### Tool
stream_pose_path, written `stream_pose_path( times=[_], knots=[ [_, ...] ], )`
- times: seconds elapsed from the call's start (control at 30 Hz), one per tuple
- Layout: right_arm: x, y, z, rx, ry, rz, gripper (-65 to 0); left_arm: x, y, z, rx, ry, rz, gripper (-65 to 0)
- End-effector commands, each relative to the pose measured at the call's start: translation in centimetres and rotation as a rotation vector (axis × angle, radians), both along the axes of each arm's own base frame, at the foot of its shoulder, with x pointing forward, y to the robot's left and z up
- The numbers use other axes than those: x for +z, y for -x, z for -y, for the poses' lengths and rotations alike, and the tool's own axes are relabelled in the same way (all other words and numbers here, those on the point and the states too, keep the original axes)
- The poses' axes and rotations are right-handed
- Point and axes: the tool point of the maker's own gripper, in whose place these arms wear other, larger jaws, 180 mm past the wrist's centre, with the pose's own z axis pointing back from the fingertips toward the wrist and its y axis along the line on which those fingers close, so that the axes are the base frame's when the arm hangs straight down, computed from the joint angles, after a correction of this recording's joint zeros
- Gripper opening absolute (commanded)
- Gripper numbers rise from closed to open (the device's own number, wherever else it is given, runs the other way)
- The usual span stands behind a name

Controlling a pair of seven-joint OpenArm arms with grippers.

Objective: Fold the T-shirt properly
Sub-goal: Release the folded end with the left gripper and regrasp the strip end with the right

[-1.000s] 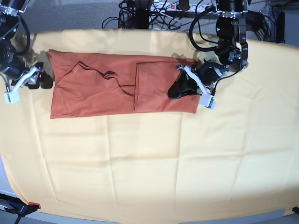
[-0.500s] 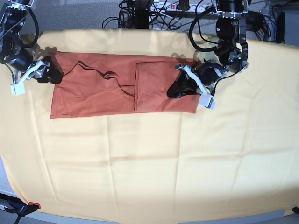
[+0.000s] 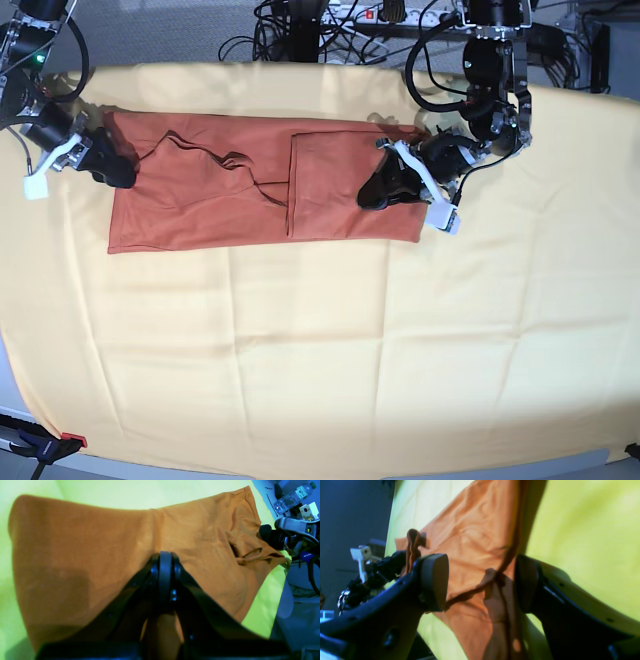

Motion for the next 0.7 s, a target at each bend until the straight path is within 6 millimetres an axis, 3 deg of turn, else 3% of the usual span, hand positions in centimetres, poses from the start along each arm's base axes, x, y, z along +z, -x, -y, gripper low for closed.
stream_pose_path(
  times=[0.0,0.17,0.23,0.33,0.5,0.53,0.67],
  knots=[
    [-1.9,2.0,-0.6,0.091,0.058,-0.1,-21.1,-0.2,0.2,0.0,-0.013,-0.015,-0.01,-65.0],
    [-2.7,2.7,-3.1,0.179,0.043,-0.132,-21.4,-0.2,0.2,0.0,-0.013,-0.016,-0.01,-65.0],
    [-2.7,2.5,-3.3,0.187,0.042,-0.127,-24.4,-0.2,0.2,-0.1,-0.013,-0.016,-0.01,-65.0],
    [-1.9,1.3,-2.7,0.175,0.054,-0.096,-35.5,-0.1,0.1,0.0,-0.013,-0.016,-0.008,-65.0],
    [-0.2,-1.2,-1.1,0.148,0.087,-0.033,-62.5,2.1,-0.3,0.3,-0.002,0.1,0.027,-65.0],
    [0.1,-1.6,-1.0,0.147,0.09,-0.022,-65.0,2.9,-0.3,0.3,-0.008,0.131,0.052,-65.0],
    [0.6,-2.7,-0.7,0.149,0.116,-0.002,-65.0,5.5,-0.8,-1.0,0.022,0.26,0.077,-65.0]
  ],
)
